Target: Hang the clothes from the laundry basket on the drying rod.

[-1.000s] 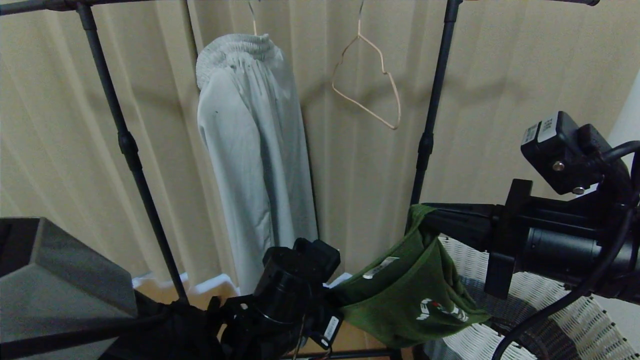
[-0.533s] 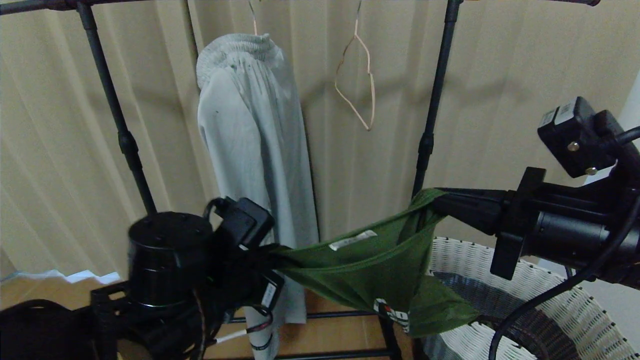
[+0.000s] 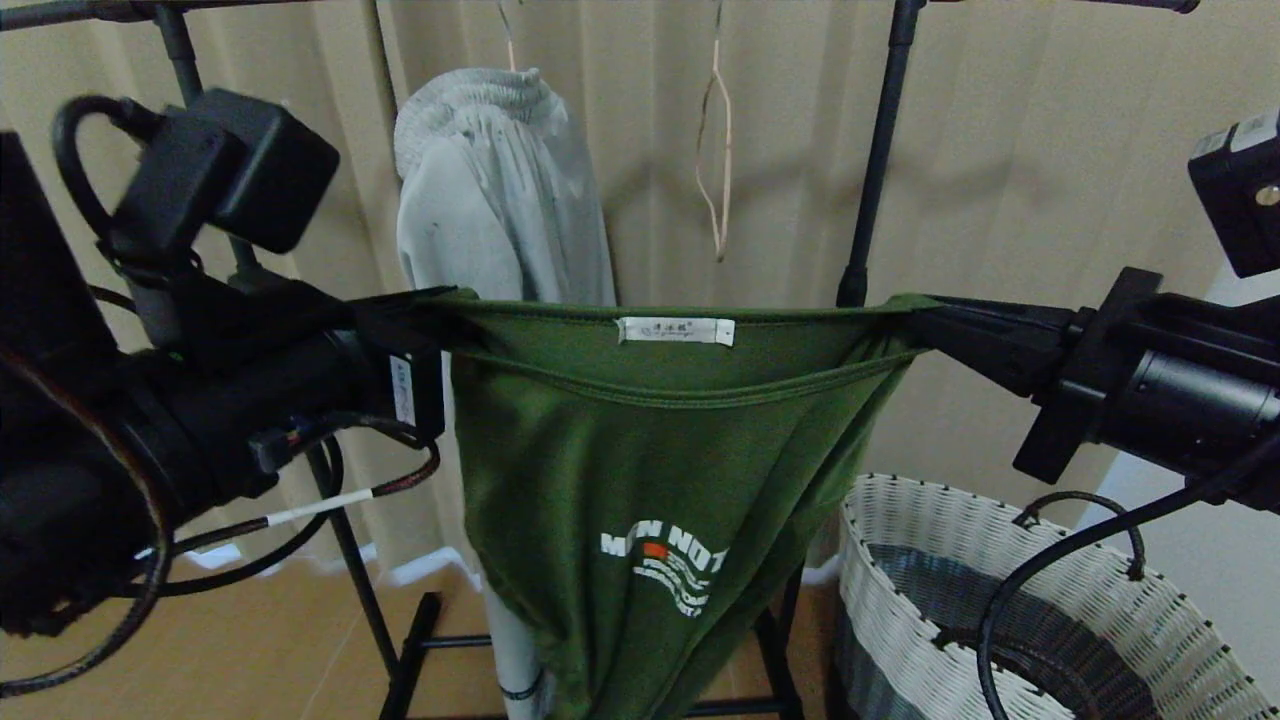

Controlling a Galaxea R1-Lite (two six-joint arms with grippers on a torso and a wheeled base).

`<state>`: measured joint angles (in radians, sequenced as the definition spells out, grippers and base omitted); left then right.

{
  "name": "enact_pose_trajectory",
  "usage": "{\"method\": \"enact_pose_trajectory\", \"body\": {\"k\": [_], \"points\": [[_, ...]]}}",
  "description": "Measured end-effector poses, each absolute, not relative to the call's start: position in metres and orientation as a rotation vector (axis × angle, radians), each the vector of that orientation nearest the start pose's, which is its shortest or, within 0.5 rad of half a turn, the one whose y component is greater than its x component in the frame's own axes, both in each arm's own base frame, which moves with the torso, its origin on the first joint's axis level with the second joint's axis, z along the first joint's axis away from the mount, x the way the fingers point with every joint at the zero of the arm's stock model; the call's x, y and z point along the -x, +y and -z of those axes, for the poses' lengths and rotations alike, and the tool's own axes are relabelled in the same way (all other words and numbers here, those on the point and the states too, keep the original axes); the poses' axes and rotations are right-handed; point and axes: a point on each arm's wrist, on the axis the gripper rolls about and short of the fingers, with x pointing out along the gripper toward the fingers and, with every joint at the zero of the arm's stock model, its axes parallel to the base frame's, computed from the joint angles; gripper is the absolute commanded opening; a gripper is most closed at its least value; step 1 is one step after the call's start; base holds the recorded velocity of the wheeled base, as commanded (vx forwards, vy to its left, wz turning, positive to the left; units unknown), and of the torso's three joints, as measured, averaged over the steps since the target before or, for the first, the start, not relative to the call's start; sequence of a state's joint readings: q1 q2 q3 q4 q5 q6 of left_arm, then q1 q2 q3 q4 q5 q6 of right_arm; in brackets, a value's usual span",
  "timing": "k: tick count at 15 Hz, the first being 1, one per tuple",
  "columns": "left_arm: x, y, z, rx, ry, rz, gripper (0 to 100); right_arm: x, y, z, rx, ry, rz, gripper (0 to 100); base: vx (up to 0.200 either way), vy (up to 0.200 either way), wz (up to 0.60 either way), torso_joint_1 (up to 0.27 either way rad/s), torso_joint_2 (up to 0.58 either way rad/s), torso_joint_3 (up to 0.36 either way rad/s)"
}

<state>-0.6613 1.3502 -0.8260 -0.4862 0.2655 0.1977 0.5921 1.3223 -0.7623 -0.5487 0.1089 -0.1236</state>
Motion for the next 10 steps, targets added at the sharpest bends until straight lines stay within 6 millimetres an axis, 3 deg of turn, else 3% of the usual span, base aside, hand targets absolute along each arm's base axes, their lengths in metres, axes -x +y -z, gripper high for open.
{"method": "enact_pose_trajectory", "body": {"k": [3, 7, 10], "points": [[-0.176, -0.130, -0.283, -0.183, -0.049, 0.397, 0, -0.180, 0.121, -0.266, 0.117, -0.051, -0.688, 0, 0.000, 0.000, 0.00, 0.000, 0.00, 0.000], [-0.172, -0.129, -0.270, -0.195, -0.014, 0.417, 0, -0.182, 0.115, -0.267, 0.116, -0.054, -0.661, 0, 0.000, 0.000, 0.00, 0.000, 0.00, 0.000], [-0.170, -0.131, -0.273, -0.189, -0.029, 0.441, 0, -0.180, 0.114, -0.273, 0.109, -0.074, -0.657, 0, 0.000, 0.000, 0.00, 0.000, 0.00, 0.000]]}}
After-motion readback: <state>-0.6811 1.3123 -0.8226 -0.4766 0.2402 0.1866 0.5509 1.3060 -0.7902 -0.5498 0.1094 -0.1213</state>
